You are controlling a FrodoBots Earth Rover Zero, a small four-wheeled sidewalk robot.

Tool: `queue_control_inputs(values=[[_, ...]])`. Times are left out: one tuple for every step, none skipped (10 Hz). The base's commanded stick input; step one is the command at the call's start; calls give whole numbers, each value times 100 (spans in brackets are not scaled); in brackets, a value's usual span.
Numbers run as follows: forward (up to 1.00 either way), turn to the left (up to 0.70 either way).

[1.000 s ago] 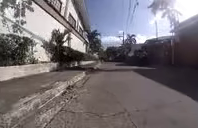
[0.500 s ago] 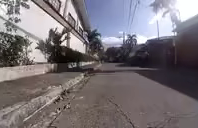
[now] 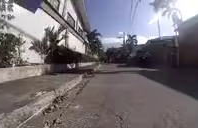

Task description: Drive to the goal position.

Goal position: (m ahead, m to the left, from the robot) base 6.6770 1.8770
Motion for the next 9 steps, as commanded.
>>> queue_control_inputs(values=[[70, -18], [70, -1], [70, 0], [70, 0], [70, 0], [70, 0], [70, 0], [70, 0], [70, 0]])
